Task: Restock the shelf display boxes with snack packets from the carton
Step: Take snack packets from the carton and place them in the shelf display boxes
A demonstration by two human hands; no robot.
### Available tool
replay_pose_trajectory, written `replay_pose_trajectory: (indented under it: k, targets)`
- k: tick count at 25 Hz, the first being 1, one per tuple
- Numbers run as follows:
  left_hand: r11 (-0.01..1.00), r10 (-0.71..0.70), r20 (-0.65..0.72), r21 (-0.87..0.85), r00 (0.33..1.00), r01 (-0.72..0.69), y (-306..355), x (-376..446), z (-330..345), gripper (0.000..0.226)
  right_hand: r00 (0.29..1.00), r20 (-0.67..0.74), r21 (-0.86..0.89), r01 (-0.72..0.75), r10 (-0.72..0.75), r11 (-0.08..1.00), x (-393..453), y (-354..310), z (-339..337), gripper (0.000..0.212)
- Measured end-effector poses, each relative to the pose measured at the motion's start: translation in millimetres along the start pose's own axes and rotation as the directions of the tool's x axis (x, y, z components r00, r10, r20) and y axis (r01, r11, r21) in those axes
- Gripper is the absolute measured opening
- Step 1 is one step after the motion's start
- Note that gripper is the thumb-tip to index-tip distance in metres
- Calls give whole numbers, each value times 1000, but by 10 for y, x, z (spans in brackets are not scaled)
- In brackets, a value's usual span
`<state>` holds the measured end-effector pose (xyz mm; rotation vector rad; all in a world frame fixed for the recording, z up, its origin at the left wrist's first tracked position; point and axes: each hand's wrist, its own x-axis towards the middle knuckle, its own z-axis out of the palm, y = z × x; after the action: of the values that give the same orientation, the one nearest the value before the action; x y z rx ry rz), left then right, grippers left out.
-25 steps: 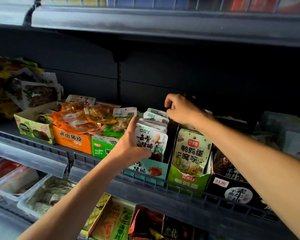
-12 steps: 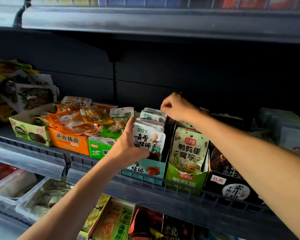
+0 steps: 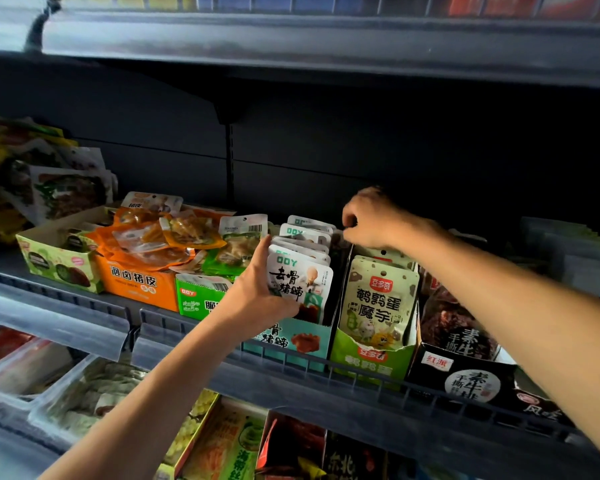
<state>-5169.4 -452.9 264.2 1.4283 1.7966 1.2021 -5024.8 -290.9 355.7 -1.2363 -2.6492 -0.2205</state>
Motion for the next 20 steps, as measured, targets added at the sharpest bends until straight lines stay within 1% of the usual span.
replay_pose_trajectory:
  k: [2,3,7,8,9,11,12,13,15,17,18,19,20]
  targets:
    - [1000,5,8,-1,1000,-5,1,0,4,114,993,109,-16,-44,45,999,12,-13,1,22]
    - [1000,7,10,1,1000,-7,9,-9,6,114,991,118,1,-69,68,998,22,-48,6,20]
    - [1000,13,11,-4,1000,-13,47,-40,-4,113,997,3,-23,-74,74,997,68,-174,12,15]
    - [1000,17,8,0,1000,-17,59,-47,-5,112,997,-22,15,-74,75,997,75,-166,14,13]
    - [1000,23,6,6,1000,-23,60,-49,-6,112,996,-28,95,-83,86,992,89,-147,13,11]
    - [999,30,3,11,1000,-30,42,-36,1,111,988,-15,314,-141,153,939,139,-136,17,11]
    - [999,31,0,17,1000,-31,39,-34,5,111,980,-28,390,-168,195,905,160,-149,26,10]
    - [999,31,-3,23,1000,-31,37,-31,4,112,975,-30,429,-187,221,884,168,-175,42,9]
    - [999,34,3,7,999,-34,31,-20,-4,114,981,0,390,-178,193,903,182,-210,105,8]
    - [999,47,11,-13,999,-47,50,-36,-2,113,988,21,301,-149,150,942,176,-208,144,16]
    - [999,54,7,-1,998,-54,62,-47,-1,113,991,20,294,-133,133,947,171,-203,140,17]
    - [998,60,1,21,998,-60,69,-52,-3,114,993,-1,326,-109,115,939,149,-201,117,21]
    - [997,66,-2,32,998,-66,74,-61,-1,116,995,-11,356,-85,95,931,115,-211,87,32]
